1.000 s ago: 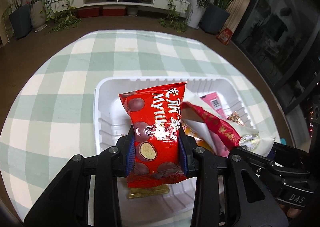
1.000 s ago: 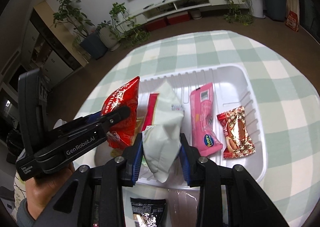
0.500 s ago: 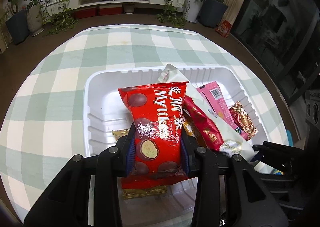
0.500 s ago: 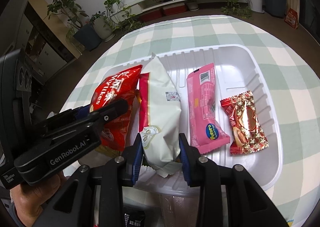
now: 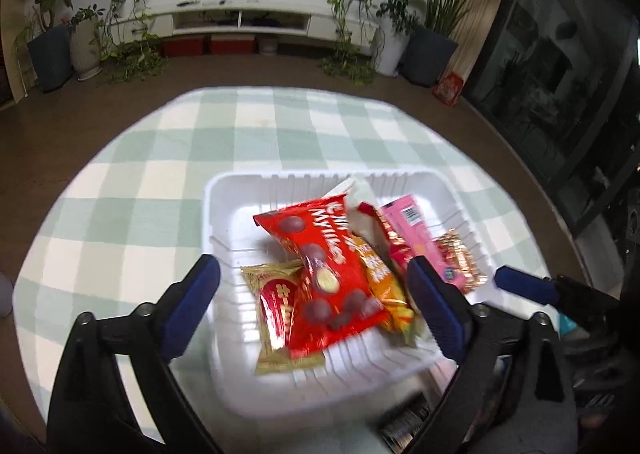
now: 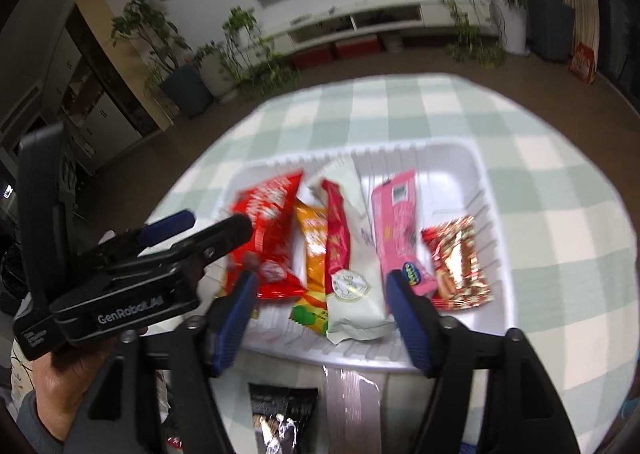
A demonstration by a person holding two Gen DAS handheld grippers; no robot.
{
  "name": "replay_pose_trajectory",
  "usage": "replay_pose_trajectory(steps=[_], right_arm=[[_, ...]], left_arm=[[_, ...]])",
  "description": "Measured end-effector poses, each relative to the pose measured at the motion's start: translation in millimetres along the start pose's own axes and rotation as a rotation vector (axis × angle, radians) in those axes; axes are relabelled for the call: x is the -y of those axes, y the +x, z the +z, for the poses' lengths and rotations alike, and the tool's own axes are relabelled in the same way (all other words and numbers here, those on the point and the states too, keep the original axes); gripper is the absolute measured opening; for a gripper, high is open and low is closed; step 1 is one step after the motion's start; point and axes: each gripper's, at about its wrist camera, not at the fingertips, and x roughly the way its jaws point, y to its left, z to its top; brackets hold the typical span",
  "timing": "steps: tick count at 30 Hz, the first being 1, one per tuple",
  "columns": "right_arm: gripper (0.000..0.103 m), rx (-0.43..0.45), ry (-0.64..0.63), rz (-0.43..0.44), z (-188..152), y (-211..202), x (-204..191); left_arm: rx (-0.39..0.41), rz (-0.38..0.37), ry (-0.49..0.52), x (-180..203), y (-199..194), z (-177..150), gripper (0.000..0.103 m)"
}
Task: Organize snacks
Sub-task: 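Open both tools to drop the two bags into the tray, then withdraw both tools from the tray toward the remaining snacks, then grasp the black sesame packet with the left tool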
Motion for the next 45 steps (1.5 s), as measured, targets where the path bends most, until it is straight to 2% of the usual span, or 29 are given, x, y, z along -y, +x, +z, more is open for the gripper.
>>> replay_pose_trajectory(steps=[1, 3, 5, 10, 12, 15, 18, 20, 22, 27, 35, 40, 45], right_arm=[[0.079, 0.025, 0.006, 0.013, -0.9, -12.3, 0.8], [0.093, 0.074, 0.027, 0.035, -4.6, -35.8, 2.4], [0.100, 0.146, 0.048, 0.073, -14.6, -66.4, 6.6], [0.103, 0.314, 0.098, 0.090, -66.3, -132.0, 27.2], [0.103, 0.334, 0.153, 0.083, -93.4, -144.3, 39.4], [0.103, 0.308, 0.218, 0.059, -136.3, -147.9, 52.6], [0.103, 0.268, 0.255, 0.016, -169.5, -145.7, 57.8], [0.099, 0.264, 0.268, 0.005, -180.2, -148.4, 59.2], [0.099, 0.292, 0.250, 0.008, -183.0, -154.7, 55.1], [0.082, 0.317, 0.212, -0.018, -188.6, -155.5, 50.5], [0.079, 0.344, 0.228, -0.013, -190.4, -158.6, 55.7], [0.079, 0.345, 0.205, -0.013, -190.8, -156.2, 53.6], [0.079, 0.343, 0.216, 0.003, -191.0, -155.7, 56.6]], left_arm=[[0.016, -0.002, -0.002, 0.3, -11.2, -2.2, 0.102], [0.054, -0.005, -0.001, 2.1, -35.1, -9.8, 0.102], [0.087, 0.000, 0.000, 4.9, -59.7, -22.3, 0.102], [0.135, -0.025, 0.014, 24.4, -103.6, -73.8, 0.103], [0.135, -0.040, 0.012, 34.0, -112.1, -98.8, 0.103], [0.054, -0.052, -0.030, 43.8, -111.7, -135.9, 0.103], [0.005, -0.117, -0.148, 40.4, -110.5, -169.6, 0.103], [-0.038, -0.128, -0.201, 40.1, -104.2, -188.2, 0.103], [-0.073, -0.116, -0.187, 47.8, -99.8, -198.8, 0.102], [-0.055, -0.081, -0.114, 70.1, -102.0, -196.0, 0.102], [-0.122, 0.011, -0.042, 94.9, -63.7, -167.9, 0.099], [-0.189, 0.027, -0.033, 98.4, -33.0, -164.9, 0.064], [-0.229, 0.067, -0.033, 96.5, -14.9, -165.6, 0.063]])
